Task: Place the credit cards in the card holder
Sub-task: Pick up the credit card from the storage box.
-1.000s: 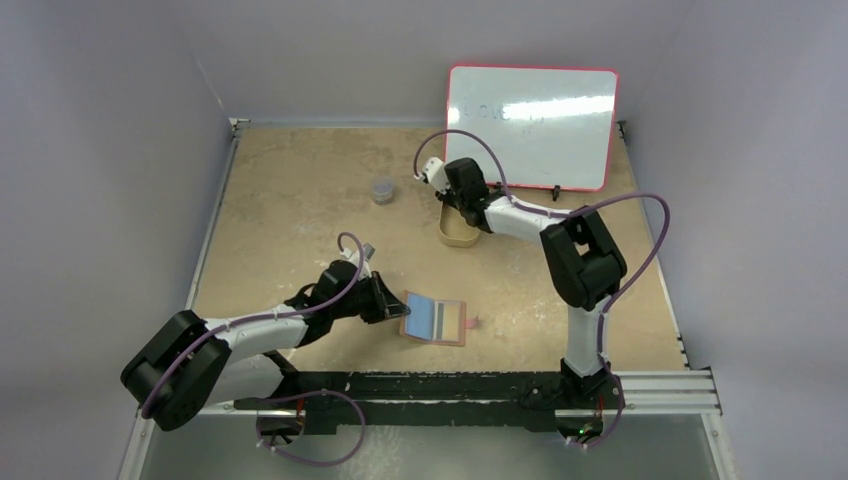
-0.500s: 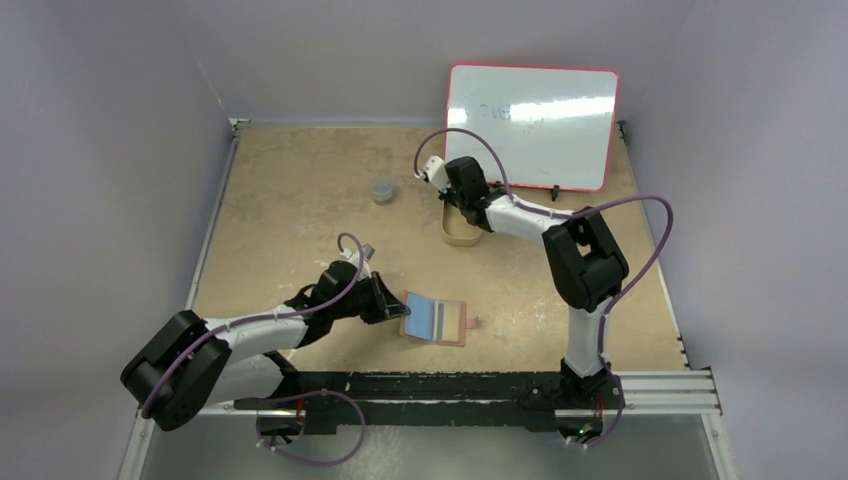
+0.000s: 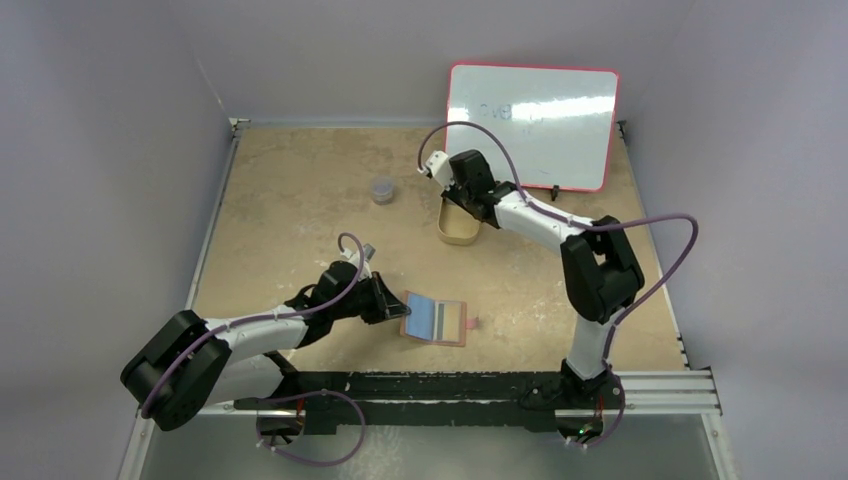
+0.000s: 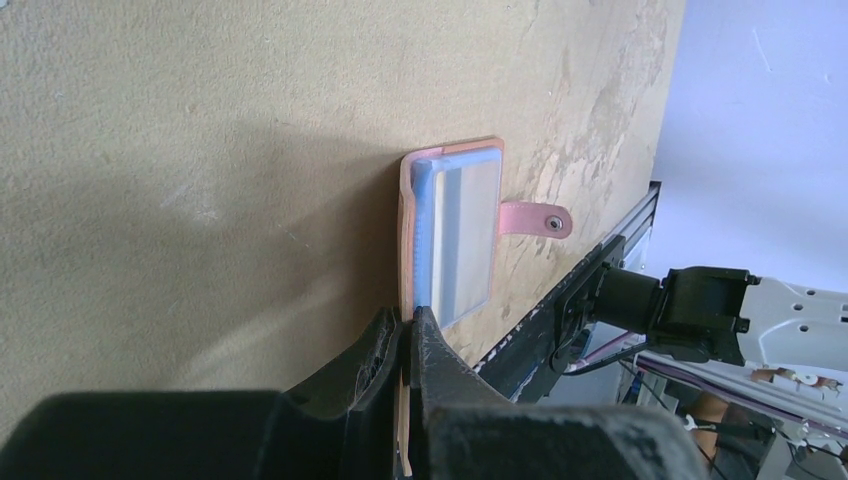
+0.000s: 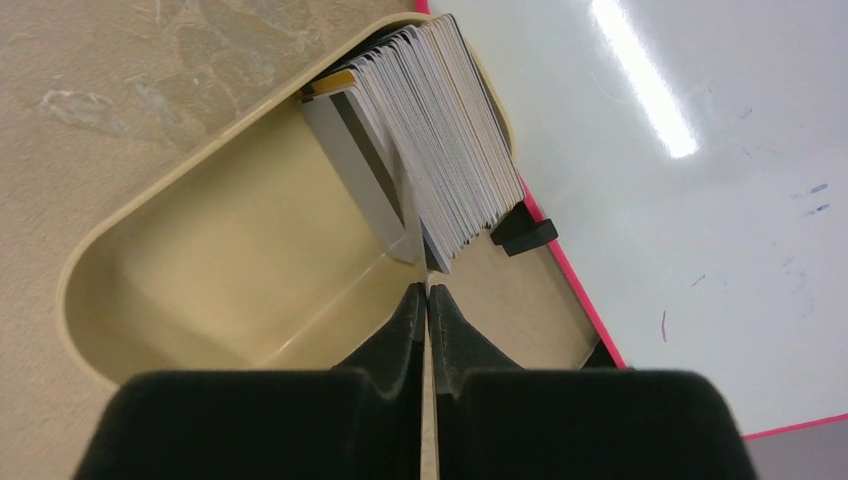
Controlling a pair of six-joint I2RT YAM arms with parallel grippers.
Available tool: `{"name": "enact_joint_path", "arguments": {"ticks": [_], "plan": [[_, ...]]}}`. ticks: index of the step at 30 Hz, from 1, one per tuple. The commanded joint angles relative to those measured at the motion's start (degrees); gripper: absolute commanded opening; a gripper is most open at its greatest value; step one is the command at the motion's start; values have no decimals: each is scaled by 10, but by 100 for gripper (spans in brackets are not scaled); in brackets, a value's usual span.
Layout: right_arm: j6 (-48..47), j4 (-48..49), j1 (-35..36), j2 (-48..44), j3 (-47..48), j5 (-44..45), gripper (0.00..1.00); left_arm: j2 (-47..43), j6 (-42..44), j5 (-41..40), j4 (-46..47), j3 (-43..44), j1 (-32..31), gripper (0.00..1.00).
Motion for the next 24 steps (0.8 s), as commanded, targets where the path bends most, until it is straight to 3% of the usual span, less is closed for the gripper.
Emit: {"name": "enact_joint_path", "arguments": {"ticks": [1,10,24], "plan": [[29,-30,-4,-50,34,-31,0,-5,-8,-15,27,-8,-3,3],[133,-59,1,-152,7,-111,0,-15,-7,-54,7,-8,-3,0],[517,32,12,-365,-199,-262,0,-13,-43,-82,63,-23,-3,0]]}}
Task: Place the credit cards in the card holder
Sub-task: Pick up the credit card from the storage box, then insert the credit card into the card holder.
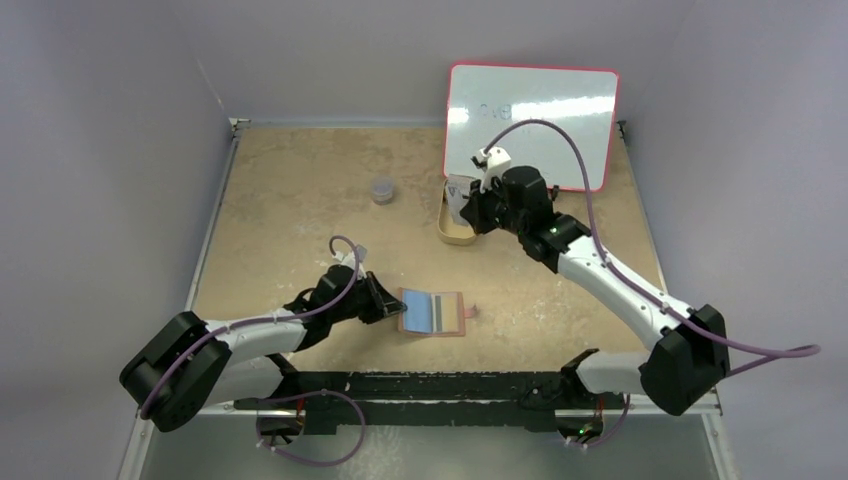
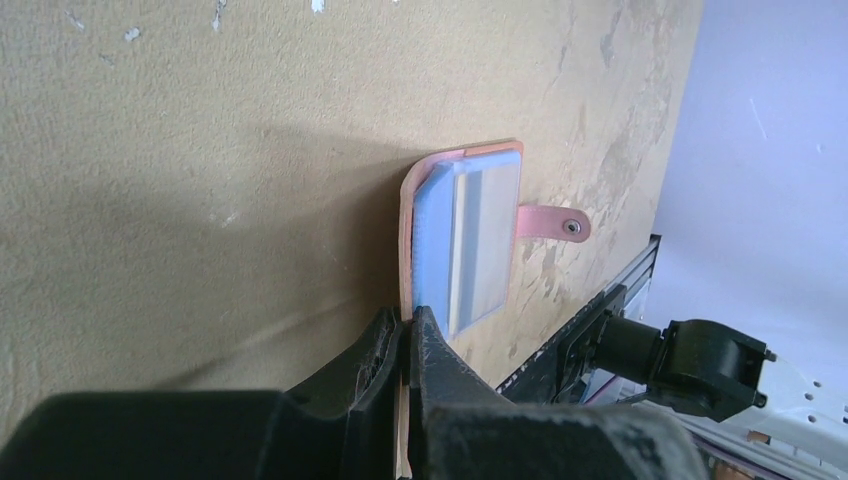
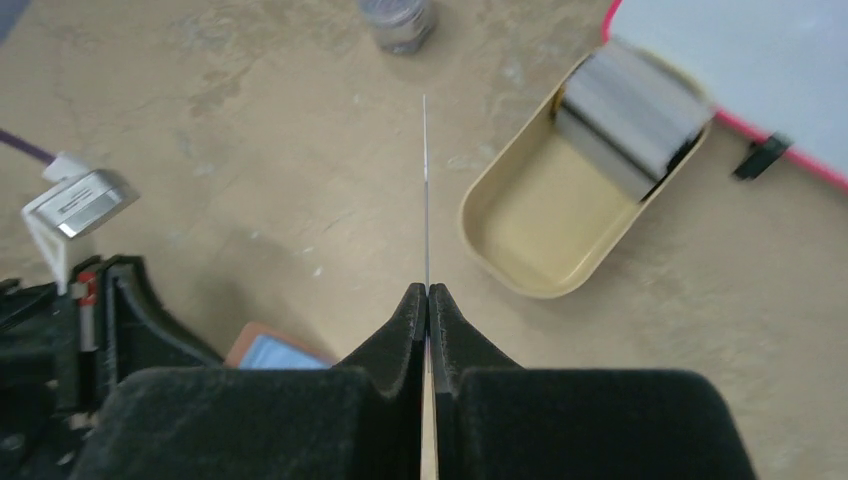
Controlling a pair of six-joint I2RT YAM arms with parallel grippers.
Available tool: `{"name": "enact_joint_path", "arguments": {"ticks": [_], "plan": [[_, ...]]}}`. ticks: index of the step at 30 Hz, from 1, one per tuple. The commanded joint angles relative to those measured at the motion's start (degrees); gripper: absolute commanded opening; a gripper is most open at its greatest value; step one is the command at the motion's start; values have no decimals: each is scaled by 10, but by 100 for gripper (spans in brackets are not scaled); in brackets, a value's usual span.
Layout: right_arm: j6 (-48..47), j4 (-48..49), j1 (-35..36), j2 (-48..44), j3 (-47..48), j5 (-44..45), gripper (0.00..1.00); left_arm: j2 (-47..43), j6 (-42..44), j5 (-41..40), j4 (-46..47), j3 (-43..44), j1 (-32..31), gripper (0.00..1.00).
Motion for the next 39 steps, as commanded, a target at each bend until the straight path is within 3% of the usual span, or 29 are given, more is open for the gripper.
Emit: {"name": "enact_joint_path", "arguments": {"ticks": [1,4,14,21,25,33,39], "plan": [[161,49,11,-63,-73,-59,0,-9,-15,-22,52,-3,-2,0],[216,53,20,-93,-110,-77,0,-4,-12,-26,48,2,-3,2],[356,146,97,-97,-216,-115,0,-1,13,-41,-16,20,-3,26],[378,177,101,-88,-276,-112,0,-33,30,-60,-66,24,-3,31],[374,183,101,-84,-296,-127,0,-34,34,-61,-72,23,-2,25],[403,222,101,-64,-333,-152,0,-27,36,-60,-66,20,-2,2],[410,242,100,-48,-350,-144,0,-24,39,-61,-67,16,-3,0]]}}
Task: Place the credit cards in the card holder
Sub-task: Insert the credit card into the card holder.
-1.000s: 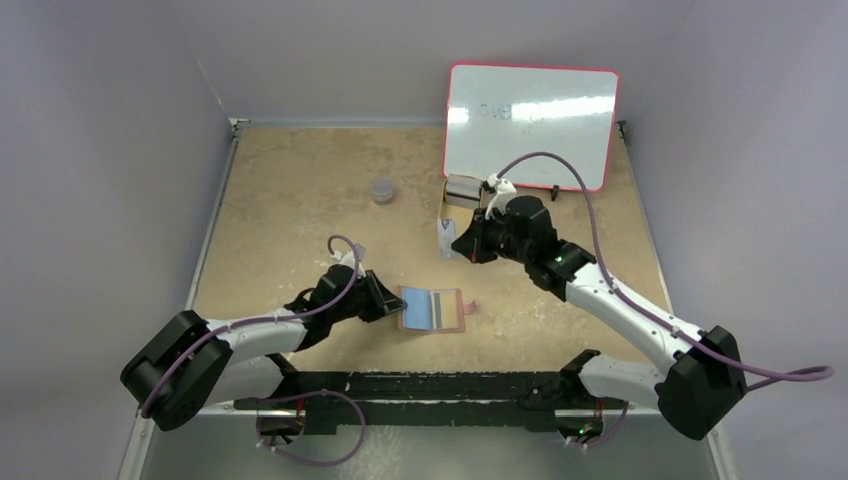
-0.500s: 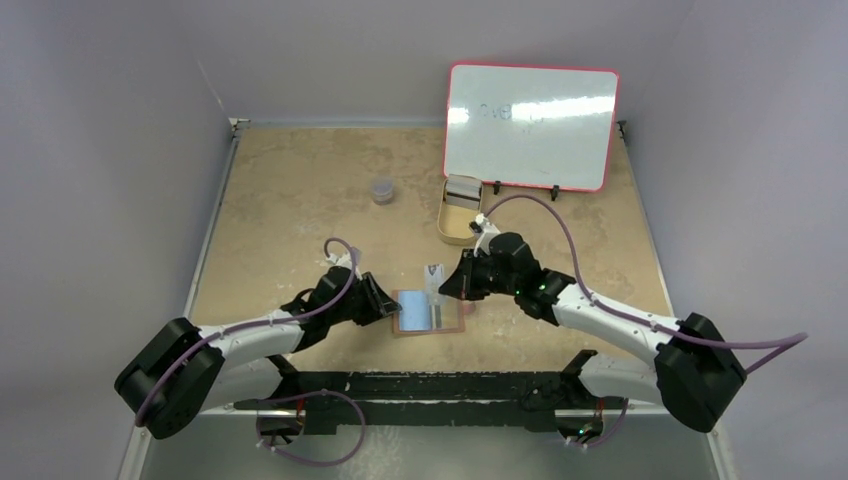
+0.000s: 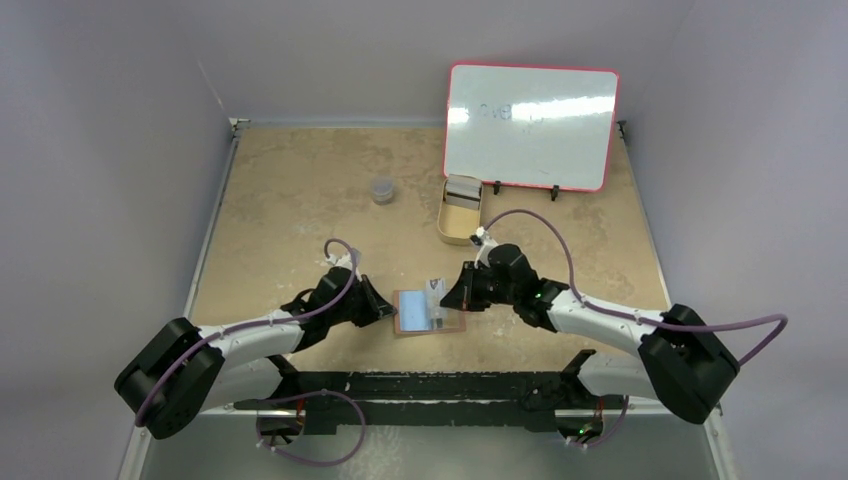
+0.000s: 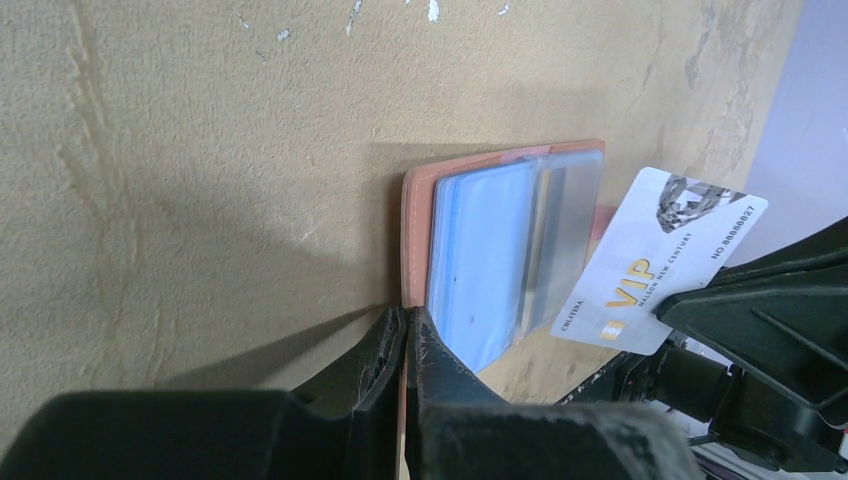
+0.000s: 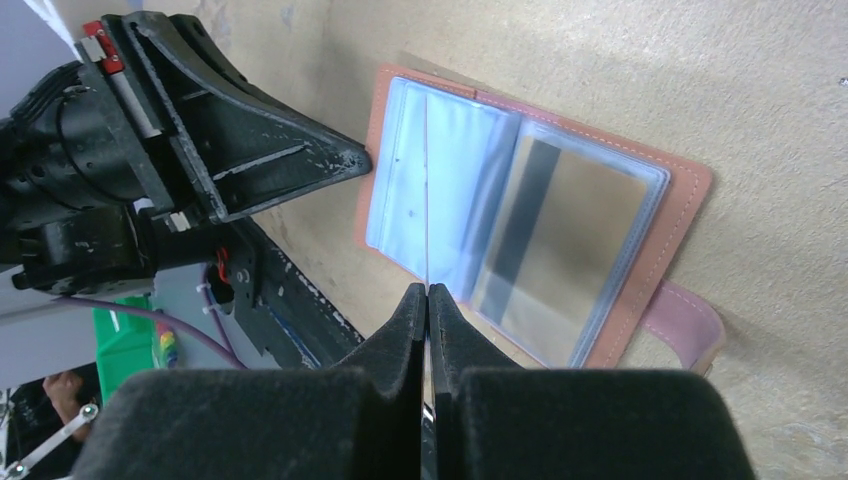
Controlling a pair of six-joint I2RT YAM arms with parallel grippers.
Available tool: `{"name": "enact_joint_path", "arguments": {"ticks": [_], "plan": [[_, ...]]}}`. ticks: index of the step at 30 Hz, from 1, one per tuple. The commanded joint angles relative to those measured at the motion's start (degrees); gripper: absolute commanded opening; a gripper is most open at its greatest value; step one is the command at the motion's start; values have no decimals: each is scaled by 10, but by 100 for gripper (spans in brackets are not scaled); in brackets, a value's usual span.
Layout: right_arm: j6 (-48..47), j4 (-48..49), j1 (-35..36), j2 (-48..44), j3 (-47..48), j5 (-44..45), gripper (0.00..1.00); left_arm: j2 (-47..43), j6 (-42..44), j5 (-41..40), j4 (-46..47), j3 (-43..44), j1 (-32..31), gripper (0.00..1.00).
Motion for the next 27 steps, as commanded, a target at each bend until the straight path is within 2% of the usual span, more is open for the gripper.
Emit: {"name": "enact_joint_path", "arguments": {"ticks": [1,27], "plan": [[19,52,-1,13,-10,-16,0,0,14,-8,13,13,-2,0],[50,141,-15,98,-53,-30,0,14,15,-11,14,6,-2,0]]}}
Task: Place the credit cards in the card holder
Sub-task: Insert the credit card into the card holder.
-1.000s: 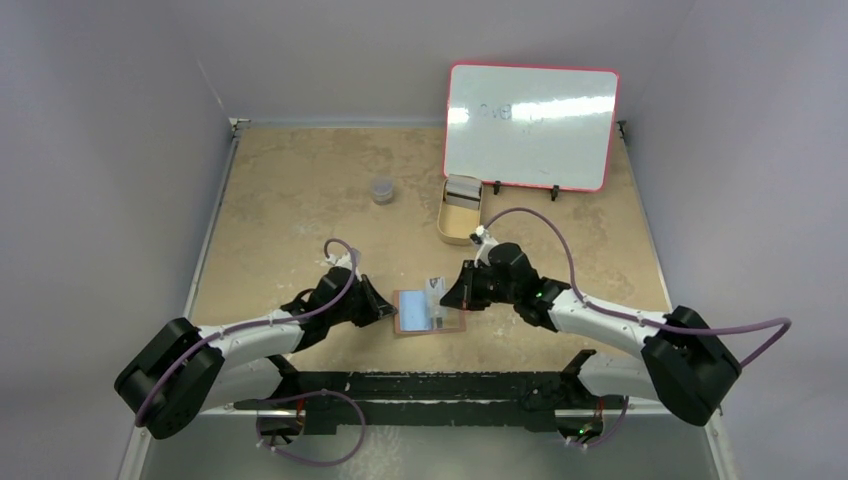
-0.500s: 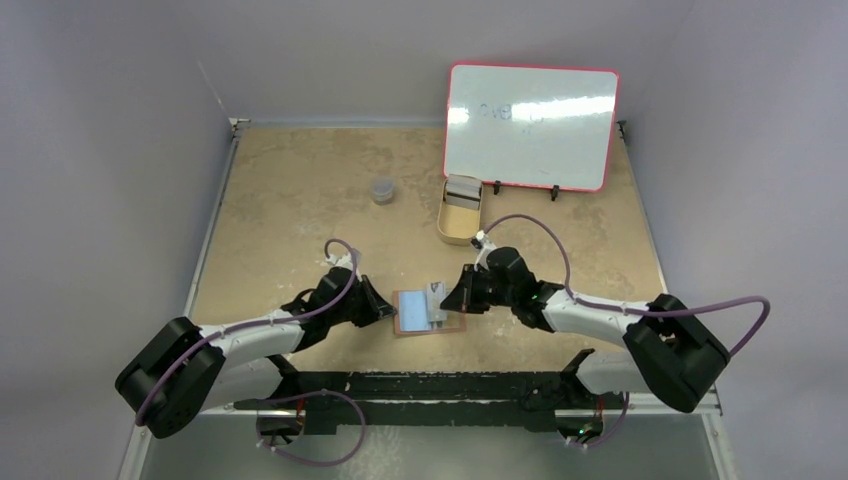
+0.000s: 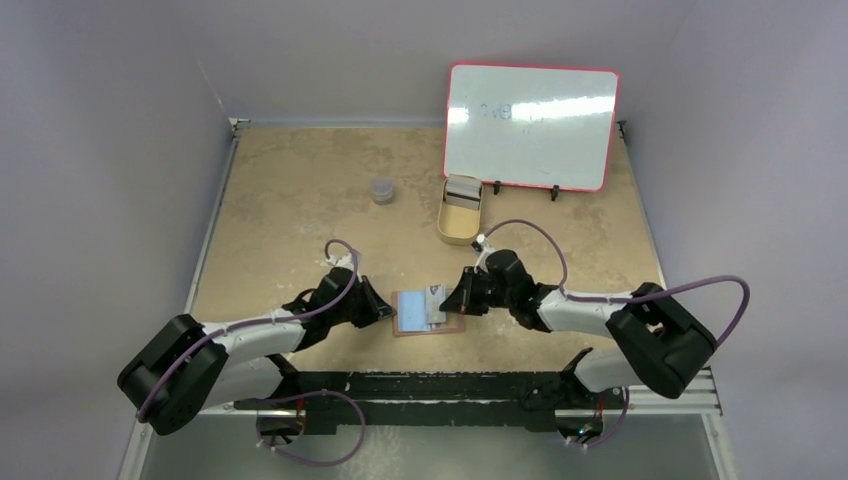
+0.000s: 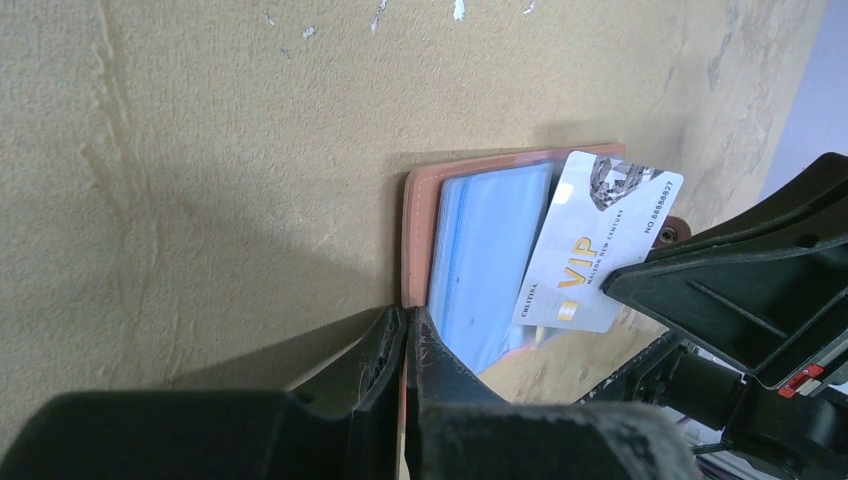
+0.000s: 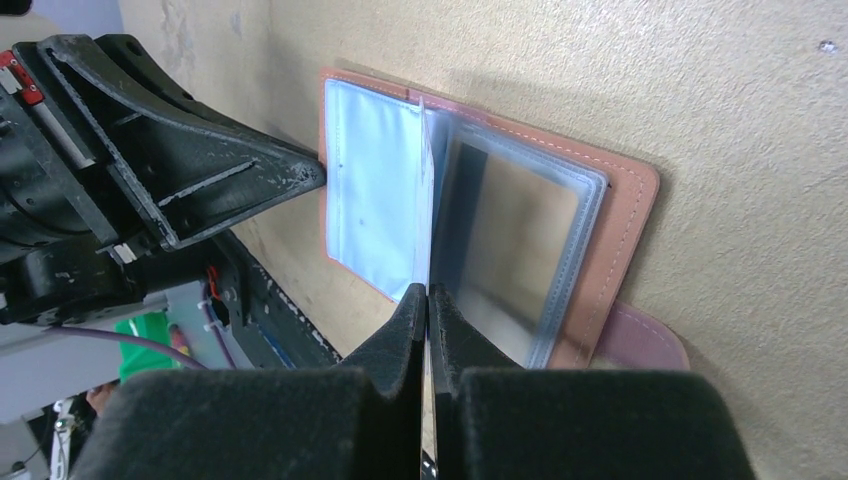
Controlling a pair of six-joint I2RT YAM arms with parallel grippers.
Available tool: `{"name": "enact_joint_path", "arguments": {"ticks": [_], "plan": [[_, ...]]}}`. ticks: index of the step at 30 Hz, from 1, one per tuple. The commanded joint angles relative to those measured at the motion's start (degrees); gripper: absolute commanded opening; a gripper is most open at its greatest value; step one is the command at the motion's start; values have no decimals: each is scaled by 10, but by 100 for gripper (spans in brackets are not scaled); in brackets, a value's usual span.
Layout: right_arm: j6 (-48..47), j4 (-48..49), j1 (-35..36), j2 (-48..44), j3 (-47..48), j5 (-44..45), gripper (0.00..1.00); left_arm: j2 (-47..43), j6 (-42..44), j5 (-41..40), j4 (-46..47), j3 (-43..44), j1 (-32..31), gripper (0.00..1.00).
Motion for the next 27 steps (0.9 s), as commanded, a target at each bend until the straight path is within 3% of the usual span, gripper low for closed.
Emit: {"name": "enact_joint_path", "arguments": {"ticks": [1,12,27], "plan": [[13,29,-2,9,-11,-17,0,1,13,-6,14,6,-2,0],[24,14,-2,4,-19,-17,0,9,13,-10,11,8,-3,0],[20,35,-2,65,-2,-41,0,21,7,-2,21,10,-4,0]]}}
